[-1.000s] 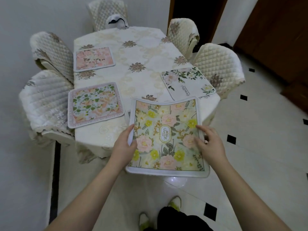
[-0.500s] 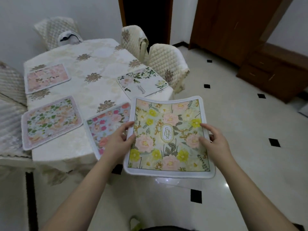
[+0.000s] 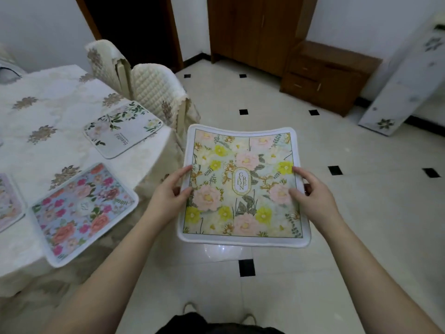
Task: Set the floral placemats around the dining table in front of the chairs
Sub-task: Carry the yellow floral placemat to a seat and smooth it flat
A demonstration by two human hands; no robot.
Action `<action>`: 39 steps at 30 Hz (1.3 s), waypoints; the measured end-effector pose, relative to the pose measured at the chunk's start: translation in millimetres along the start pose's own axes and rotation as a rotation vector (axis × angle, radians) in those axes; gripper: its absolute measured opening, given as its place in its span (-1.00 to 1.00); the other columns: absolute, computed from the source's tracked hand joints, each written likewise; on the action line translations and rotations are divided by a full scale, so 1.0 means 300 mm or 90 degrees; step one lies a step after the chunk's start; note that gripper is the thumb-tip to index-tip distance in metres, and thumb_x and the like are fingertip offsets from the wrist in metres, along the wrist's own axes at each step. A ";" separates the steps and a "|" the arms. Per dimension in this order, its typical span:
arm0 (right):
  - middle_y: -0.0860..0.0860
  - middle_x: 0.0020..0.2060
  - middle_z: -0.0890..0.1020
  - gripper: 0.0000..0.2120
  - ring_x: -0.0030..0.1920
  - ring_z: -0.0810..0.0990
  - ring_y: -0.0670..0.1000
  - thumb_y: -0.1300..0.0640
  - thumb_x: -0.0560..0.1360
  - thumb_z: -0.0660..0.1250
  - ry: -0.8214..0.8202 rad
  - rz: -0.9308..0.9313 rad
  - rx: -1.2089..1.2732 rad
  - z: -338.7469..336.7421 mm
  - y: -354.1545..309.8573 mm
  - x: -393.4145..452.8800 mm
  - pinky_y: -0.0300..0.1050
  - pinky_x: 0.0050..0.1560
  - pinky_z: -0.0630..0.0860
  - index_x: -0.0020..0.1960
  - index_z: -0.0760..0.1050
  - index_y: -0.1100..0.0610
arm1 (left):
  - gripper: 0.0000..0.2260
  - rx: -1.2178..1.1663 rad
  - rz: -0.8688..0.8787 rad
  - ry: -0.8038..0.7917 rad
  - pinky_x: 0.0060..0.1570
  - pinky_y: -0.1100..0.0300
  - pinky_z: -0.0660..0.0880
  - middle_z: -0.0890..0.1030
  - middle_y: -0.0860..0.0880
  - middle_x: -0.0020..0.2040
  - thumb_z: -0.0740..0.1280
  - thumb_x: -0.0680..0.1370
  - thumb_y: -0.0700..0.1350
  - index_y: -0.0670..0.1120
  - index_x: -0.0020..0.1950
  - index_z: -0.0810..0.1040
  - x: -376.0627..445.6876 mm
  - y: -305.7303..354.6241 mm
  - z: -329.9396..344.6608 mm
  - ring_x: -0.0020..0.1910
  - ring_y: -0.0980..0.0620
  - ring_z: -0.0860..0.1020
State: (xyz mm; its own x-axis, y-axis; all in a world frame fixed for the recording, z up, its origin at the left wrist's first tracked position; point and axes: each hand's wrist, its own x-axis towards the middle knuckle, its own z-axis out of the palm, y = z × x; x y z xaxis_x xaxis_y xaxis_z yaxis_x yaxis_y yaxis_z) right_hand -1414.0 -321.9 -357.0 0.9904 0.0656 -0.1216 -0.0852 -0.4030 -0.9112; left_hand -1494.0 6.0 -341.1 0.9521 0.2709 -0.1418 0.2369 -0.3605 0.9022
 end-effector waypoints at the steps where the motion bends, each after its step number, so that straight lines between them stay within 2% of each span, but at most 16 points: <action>1: -0.03 0.11 0.63 -0.50 -0.03 0.66 -0.03 0.26 0.52 0.36 0.000 -0.002 0.007 -0.014 0.001 0.009 0.05 0.01 0.64 0.36 0.43 -0.15 | -0.51 -0.001 -0.003 -0.006 -0.21 0.30 0.62 0.64 0.09 0.10 0.33 0.61 -0.20 0.25 0.44 0.40 0.015 0.006 0.007 -0.13 0.28 0.67; 4: -0.06 0.09 0.65 -0.50 -0.02 0.67 -0.07 0.27 0.52 0.37 0.004 -0.007 0.045 -0.026 0.000 0.053 0.03 0.00 0.64 0.31 0.45 -0.20 | -0.51 -0.025 -0.012 -0.016 -0.07 0.04 0.66 0.69 0.06 0.06 0.32 0.61 -0.20 0.29 0.41 0.41 0.078 0.016 0.011 -0.07 0.09 0.71; 9: -0.07 0.14 0.64 -0.51 0.04 0.66 -0.08 0.28 0.51 0.38 0.005 -0.001 0.073 0.022 -0.030 0.179 0.06 0.08 0.62 0.33 0.46 -0.15 | -0.53 -0.058 -0.026 -0.005 -0.23 0.21 0.64 0.71 -0.01 0.02 0.32 0.62 -0.22 0.26 0.40 0.43 0.218 0.030 -0.024 -0.12 0.08 0.71; 13: -0.06 0.15 0.63 -0.53 0.05 0.65 -0.06 0.28 0.52 0.38 0.008 -0.015 0.059 0.094 -0.087 0.322 0.08 0.09 0.62 0.34 0.46 -0.10 | -0.54 -0.069 -0.036 0.006 -0.17 0.03 0.67 0.73 0.02 -0.07 0.33 0.61 -0.20 0.26 0.39 0.45 0.377 0.003 -0.072 -0.14 0.04 0.72; 15: -0.05 0.16 0.63 -0.53 0.07 0.64 -0.06 0.29 0.52 0.37 0.010 -0.024 0.055 0.137 -0.123 0.400 0.08 0.10 0.61 0.34 0.47 -0.10 | -0.56 -0.080 -0.037 0.006 -0.14 0.06 0.67 0.74 0.04 -0.09 0.33 0.61 -0.22 0.22 0.39 0.46 0.453 -0.003 -0.103 -0.15 0.06 0.72; 19: -0.09 0.15 0.63 -0.54 0.05 0.65 -0.09 0.27 0.54 0.36 0.013 -0.022 0.038 0.212 -0.183 0.533 0.07 0.07 0.62 0.34 0.47 -0.13 | -0.60 -0.084 -0.017 0.033 -0.29 0.26 0.62 0.71 0.00 -0.01 0.34 0.60 -0.25 0.20 0.30 0.53 0.594 -0.003 -0.169 -0.21 0.15 0.70; 23: -0.12 0.08 0.65 -0.55 -0.02 0.67 -0.09 0.24 0.54 0.36 0.026 -0.011 0.040 0.260 -0.218 0.631 0.05 0.00 0.65 0.30 0.46 -0.19 | -0.59 -0.077 0.029 0.023 -0.07 0.13 0.66 0.58 0.03 0.26 0.35 0.58 -0.29 0.15 0.30 0.55 0.737 -0.006 -0.217 -0.06 0.11 0.70; 26: -0.10 0.12 0.64 -0.56 0.00 0.66 -0.10 0.24 0.54 0.36 0.026 -0.010 0.039 0.271 -0.235 0.712 0.00 -0.01 0.65 0.30 0.47 -0.19 | -0.56 -0.049 0.058 0.014 0.11 -0.01 0.62 0.46 0.24 0.35 0.37 0.57 -0.27 0.24 0.27 0.56 0.828 -0.007 -0.228 0.15 0.01 0.63; 28: -0.10 0.14 0.63 -0.56 0.03 0.66 -0.08 0.23 0.55 0.36 0.020 -0.010 0.035 0.267 -0.246 0.782 0.02 0.00 0.65 0.31 0.47 -0.19 | -0.55 -0.025 0.068 0.014 0.16 -0.03 0.58 0.39 0.37 0.37 0.40 0.56 -0.22 0.33 0.25 0.54 0.896 0.001 -0.223 0.22 0.03 0.59; 31: -0.12 0.13 0.63 -0.57 0.01 0.66 -0.09 0.22 0.55 0.35 0.017 -0.006 0.039 0.246 -0.237 0.903 0.02 -0.01 0.65 0.31 0.47 -0.19 | -0.57 -0.019 0.069 0.015 0.04 0.11 0.62 0.34 0.33 0.41 0.39 0.56 -0.22 0.27 0.26 0.52 1.003 0.036 -0.184 0.06 0.25 0.63; 34: -0.12 0.12 0.63 -0.57 -0.02 0.66 -0.13 0.24 0.55 0.35 0.019 -0.007 0.051 0.213 -0.205 1.032 -0.04 -0.05 0.65 0.29 0.47 -0.20 | -0.58 0.014 0.054 0.013 0.04 0.10 0.61 0.33 0.31 0.44 0.39 0.56 -0.21 0.23 0.31 0.50 1.120 0.081 -0.125 -0.02 0.34 0.62; 37: -0.13 0.12 0.63 -0.57 -0.03 0.66 -0.15 0.26 0.55 0.35 0.021 -0.013 0.066 0.174 -0.172 1.172 -0.07 -0.05 0.65 0.29 0.48 -0.18 | -0.58 0.026 0.029 0.018 0.10 0.07 0.59 0.36 0.25 0.45 0.38 0.58 -0.20 0.35 0.20 0.49 1.245 0.128 -0.056 -0.01 0.30 0.61; 39: -0.14 0.13 0.63 -0.57 -0.04 0.65 -0.17 0.25 0.55 0.34 -0.004 -0.017 0.061 0.140 -0.166 1.281 -0.14 -0.08 0.65 0.29 0.48 -0.17 | -0.61 -0.006 -0.010 0.059 0.12 0.05 0.60 0.47 0.16 0.40 0.37 0.59 -0.22 0.31 0.17 0.53 1.321 0.171 0.005 0.05 0.15 0.63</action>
State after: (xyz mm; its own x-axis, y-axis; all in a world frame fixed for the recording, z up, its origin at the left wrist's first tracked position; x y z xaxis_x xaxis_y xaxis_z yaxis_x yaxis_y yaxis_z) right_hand -1033.6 -238.4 -374.9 0.9919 0.0811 -0.0982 -0.0684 -0.3113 -0.9478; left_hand -1104.2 93.6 -351.6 0.9263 0.3580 -0.1178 0.2494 -0.3480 0.9037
